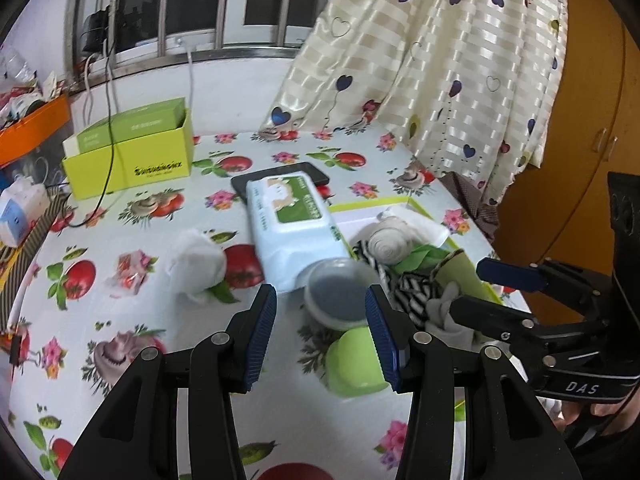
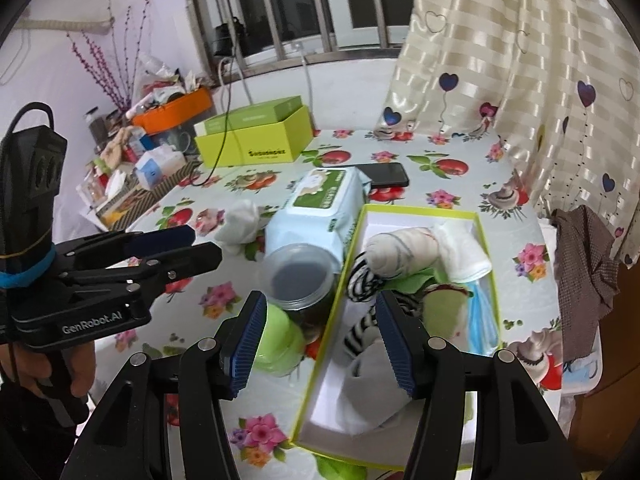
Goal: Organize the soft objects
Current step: 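Withdraw both tools from the tray toward the white cloth and plastic bag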
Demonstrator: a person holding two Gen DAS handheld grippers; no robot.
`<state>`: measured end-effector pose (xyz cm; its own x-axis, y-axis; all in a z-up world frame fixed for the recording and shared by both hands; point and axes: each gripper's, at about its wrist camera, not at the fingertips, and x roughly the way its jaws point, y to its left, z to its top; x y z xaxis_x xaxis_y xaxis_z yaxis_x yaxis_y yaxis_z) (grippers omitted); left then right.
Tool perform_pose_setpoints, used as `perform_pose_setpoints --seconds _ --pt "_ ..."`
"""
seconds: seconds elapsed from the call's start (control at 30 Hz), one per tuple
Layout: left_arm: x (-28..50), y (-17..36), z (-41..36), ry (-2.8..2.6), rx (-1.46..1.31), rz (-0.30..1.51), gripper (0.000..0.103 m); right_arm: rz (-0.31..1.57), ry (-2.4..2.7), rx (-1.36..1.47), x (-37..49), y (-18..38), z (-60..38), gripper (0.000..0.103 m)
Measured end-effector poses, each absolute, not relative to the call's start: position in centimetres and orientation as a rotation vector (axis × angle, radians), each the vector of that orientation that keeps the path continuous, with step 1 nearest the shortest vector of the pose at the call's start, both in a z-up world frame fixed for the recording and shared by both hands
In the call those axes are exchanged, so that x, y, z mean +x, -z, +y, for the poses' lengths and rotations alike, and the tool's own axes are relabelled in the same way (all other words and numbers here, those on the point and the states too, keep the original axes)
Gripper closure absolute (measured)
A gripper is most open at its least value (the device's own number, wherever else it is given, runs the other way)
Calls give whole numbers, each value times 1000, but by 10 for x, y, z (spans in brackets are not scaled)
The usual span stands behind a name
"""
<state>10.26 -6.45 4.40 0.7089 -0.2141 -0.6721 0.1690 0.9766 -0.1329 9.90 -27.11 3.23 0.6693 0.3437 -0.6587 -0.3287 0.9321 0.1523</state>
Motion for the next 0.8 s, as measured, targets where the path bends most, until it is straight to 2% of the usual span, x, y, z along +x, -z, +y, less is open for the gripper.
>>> perform_pose_setpoints --seconds 0.8 --pt "78 -22 21 93 -162 775 56 777 -482 -67 103 -31 -209 46"
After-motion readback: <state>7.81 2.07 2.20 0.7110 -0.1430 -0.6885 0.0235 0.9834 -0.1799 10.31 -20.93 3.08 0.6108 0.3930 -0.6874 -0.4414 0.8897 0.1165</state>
